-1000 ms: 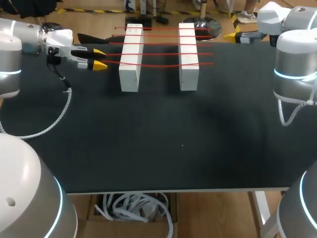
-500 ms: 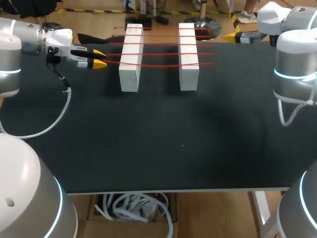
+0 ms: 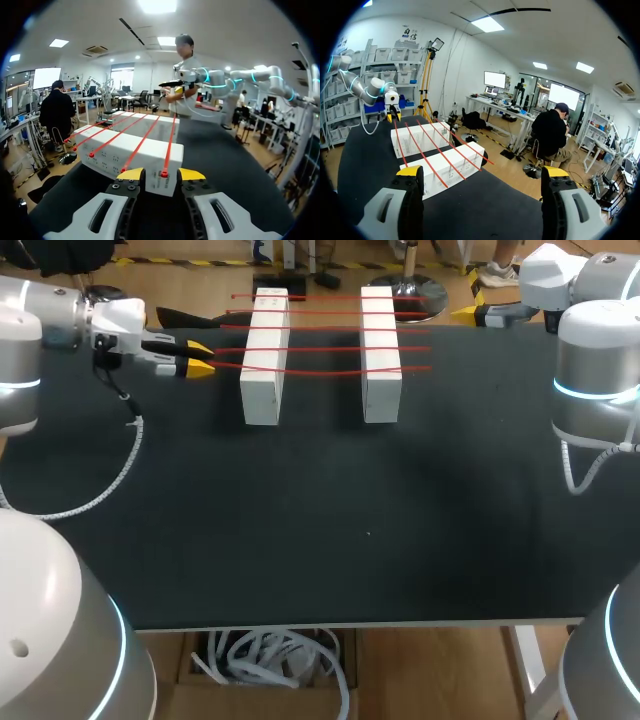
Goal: Grab the tape and strap the tape.
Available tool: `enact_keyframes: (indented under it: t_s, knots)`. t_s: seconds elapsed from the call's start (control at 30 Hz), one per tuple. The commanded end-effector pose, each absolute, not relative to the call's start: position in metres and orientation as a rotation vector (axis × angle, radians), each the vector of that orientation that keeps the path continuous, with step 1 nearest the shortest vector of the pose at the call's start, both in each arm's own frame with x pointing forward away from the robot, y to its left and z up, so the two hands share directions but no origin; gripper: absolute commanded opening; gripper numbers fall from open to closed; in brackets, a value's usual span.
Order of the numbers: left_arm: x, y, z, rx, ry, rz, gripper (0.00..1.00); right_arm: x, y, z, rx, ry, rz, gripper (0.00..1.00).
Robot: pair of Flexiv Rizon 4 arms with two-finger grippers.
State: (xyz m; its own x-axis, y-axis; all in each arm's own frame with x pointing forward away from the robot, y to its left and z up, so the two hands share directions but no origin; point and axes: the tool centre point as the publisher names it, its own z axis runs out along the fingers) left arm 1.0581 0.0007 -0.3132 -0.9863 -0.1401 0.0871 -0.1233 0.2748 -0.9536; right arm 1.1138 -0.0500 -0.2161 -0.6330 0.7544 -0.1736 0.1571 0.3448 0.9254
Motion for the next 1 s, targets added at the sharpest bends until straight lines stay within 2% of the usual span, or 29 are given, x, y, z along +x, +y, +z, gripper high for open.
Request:
enact_keyframes:
  t_s: [0.03,0.23,0.3,0.5,0.53,0.63,0.67,0.93,1.0]
  knots:
    - [1.0588,0.0018,-0.3142,-0.254,2.496,-1.871,0.25,1.1138,-0.05,-0.2161,0.793,2.013,1.291,1.0]
    - [1.0579,0.0019,-0.3141,-0.258,2.496,-1.872,0.21,1.1138,-0.05,-0.2161,0.793,2.013,1.291,1.0]
    - [1.0577,0.002,-0.3142,-0.264,2.494,-1.871,0.23,1.1138,-0.05,-0.2161,0.793,2.013,1.291,1.0]
    - [1.0572,0.0021,-0.3144,-0.273,2.491,-1.874,0.22,1.1138,-0.05,-0.2161,0.793,2.013,1.291,1.0]
    - [1.0573,0.0021,-0.3144,-0.272,2.492,-1.873,0.16,1.1138,-0.05,-0.2161,0.793,2.013,1.291,1.0]
    - [1.0576,0.0023,-0.3145,-0.272,2.492,-1.872,0.12,1.1138,-0.05,-0.2161,0.793,2.013,1.291,1.0]
    - [1.0577,0.0023,-0.3144,-0.271,2.492,-1.872,0.06,1.1138,-0.05,-0.2161,0.793,2.013,1.291,1.0]
    - [1.0584,0.0015,-0.3146,-0.274,2.492,-1.88,0.07,1.1138,-0.05,-0.2161,0.793,2.013,1.291,1.0]
    - [1.059,0.0018,-0.3149,-0.274,2.493,-1.878,0.0,1.1138,-0.05,-0.2161,0.793,2.013,1.291,1.0]
